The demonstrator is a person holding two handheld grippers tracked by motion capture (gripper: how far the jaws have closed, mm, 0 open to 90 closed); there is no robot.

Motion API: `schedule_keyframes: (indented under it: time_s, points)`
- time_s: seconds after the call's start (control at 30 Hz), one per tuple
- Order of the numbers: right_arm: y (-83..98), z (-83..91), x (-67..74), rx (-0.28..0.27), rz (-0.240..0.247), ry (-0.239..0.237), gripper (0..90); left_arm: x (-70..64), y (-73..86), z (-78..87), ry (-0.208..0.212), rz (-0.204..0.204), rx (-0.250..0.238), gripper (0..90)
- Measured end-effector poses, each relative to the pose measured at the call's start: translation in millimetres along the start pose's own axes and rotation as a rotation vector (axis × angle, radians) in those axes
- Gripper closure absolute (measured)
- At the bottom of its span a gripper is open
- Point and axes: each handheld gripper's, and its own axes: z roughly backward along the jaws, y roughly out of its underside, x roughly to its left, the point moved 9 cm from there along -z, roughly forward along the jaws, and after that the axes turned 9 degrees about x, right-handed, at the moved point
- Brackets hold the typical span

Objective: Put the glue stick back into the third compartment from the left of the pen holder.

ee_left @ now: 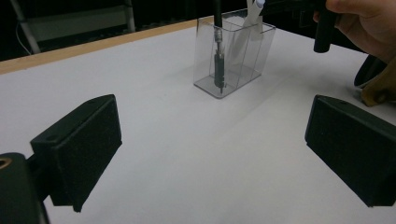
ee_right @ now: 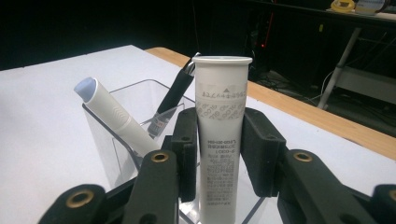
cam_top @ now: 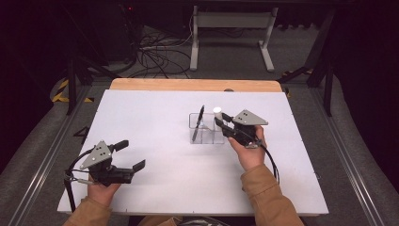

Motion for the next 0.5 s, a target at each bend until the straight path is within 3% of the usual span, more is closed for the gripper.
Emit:
schedule_keyframes:
  time_s: [0.07,0.17,0.27,0.37,0.5]
  points:
    - [1.7,-0.6,0.4,0.014,0.002,-0.006,67.4,0.0,0.0,0.2,-0.001,-0.001,0.002,4.5]
    - [3.3,-0.7,-0.6,0.027,0.005,-0.004,47.5,0.1,-0.2,0.3,-0.001,-0.001,0.002,4.6]
    - [-1.4,6.0,-2.8,0.012,0.013,0.023,37.0,0.4,-0.3,0.0,0.000,0.000,-0.001,4.5]
    - [-9.7,16.2,-4.4,-0.018,0.003,0.039,30.3,0.2,-0.6,0.2,-0.001,0.000,-0.001,4.5]
    - [-21.2,30.6,-1.7,-0.059,0.005,0.034,28.5,0.1,-1.3,1.2,-0.003,-0.001,-0.002,4.6]
